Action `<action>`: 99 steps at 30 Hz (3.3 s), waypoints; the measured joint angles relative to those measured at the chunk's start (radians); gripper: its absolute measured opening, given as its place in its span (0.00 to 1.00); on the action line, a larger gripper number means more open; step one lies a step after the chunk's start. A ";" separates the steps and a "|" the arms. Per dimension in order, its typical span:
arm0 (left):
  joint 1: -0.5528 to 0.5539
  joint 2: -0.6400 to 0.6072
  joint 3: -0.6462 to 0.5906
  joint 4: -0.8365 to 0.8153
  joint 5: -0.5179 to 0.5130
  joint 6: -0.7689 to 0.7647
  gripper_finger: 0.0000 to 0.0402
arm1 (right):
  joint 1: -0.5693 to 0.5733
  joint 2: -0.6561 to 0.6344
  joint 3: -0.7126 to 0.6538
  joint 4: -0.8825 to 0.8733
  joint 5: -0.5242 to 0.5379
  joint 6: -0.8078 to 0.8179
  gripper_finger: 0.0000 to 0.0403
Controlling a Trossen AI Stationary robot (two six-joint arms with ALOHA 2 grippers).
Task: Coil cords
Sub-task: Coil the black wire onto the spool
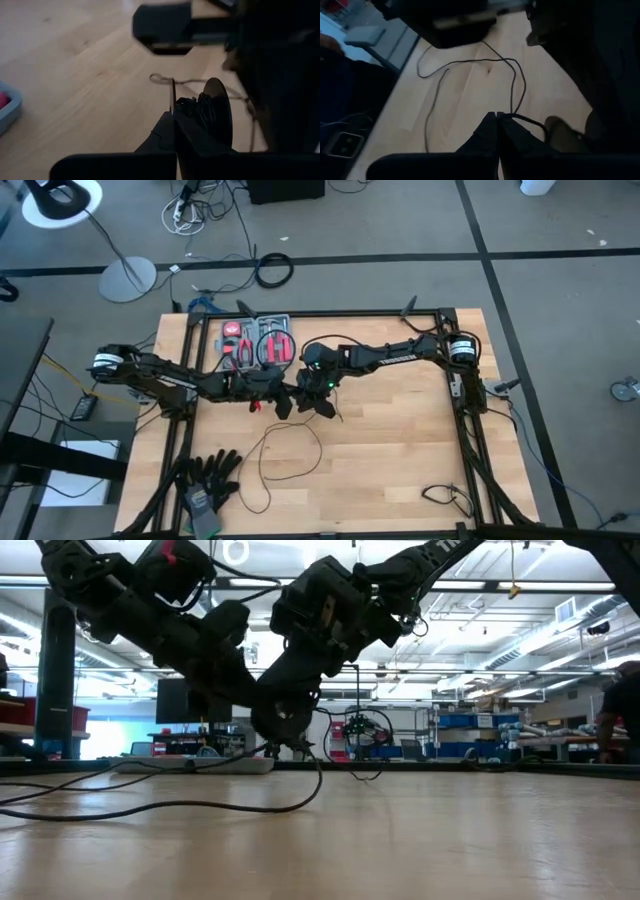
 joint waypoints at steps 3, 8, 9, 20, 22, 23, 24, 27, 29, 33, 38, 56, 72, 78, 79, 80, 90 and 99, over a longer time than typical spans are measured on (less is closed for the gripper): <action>0.000 0.000 -0.001 0.029 0.003 0.000 0.00 | 0.012 -0.002 0.000 -0.021 0.056 -0.021 0.00; 0.000 0.001 -0.001 0.049 -0.026 -0.002 0.00 | 0.029 -0.002 0.000 -0.055 0.117 -0.043 0.00; 0.000 0.001 -0.001 0.057 -0.029 -0.001 0.00 | 0.029 -0.002 0.000 -0.055 0.117 -0.043 0.00; 0.000 0.002 -0.004 0.097 -0.064 -0.008 0.00 | 0.074 -0.003 -0.015 -0.125 0.281 -0.043 0.00; 0.000 0.002 -0.004 0.109 -0.071 -0.010 0.00 | 0.094 -0.002 -0.037 -0.111 0.330 -0.034 0.00; 0.001 0.002 -0.004 0.114 -0.076 -0.012 0.00 | 0.104 -0.002 -0.052 -0.087 0.355 -0.024 0.00; 0.006 0.002 -0.005 0.122 -0.081 -0.014 0.00 | 0.112 -0.002 -0.067 -0.054 0.378 -0.013 0.00; 0.022 0.001 -0.005 0.133 -0.090 -0.034 0.00 | 0.143 -0.002 -0.111 0.028 0.477 0.013 0.00; 0.030 0.001 -0.005 0.139 -0.085 -0.037 0.00 | 0.165 0.000 -0.135 0.079 0.557 0.022 0.00; 0.033 0.000 -0.004 0.179 -0.096 -0.037 0.00 | 0.200 0.000 -0.161 0.178 0.720 0.042 0.00; 0.031 -0.001 -0.003 0.192 -0.144 -0.037 0.00 | 0.225 0.001 -0.193 0.301 0.814 0.043 0.00; 0.028 0.011 -0.003 0.104 -0.257 -0.027 0.00 | 0.242 0.001 -0.269 0.296 0.868 0.123 0.00; 0.014 0.169 -0.003 0.210 -0.249 -0.083 0.00 | 0.237 -0.003 -0.370 0.355 0.681 0.356 0.09; -0.011 0.237 -0.003 0.225 -0.276 -0.057 0.00 | 0.236 -0.009 -0.370 0.339 0.664 0.350 0.16; -0.016 0.242 -0.003 0.220 -0.284 -0.056 0.00 | 0.236 -0.015 -0.370 0.324 0.658 0.350 0.18; -0.020 0.246 -0.003 0.217 -0.292 -0.056 0.00 | 0.236 -0.023 -0.370 0.305 0.653 0.349 0.19; -0.022 0.249 -0.003 0.212 -0.318 -0.031 0.00 | 0.230 -0.227 -0.374 -0.187 0.644 0.339 0.26; -0.022 0.250 -0.003 0.210 -0.311 -0.034 0.00 | 0.230 -0.404 -0.374 -0.580 0.878 0.302 0.26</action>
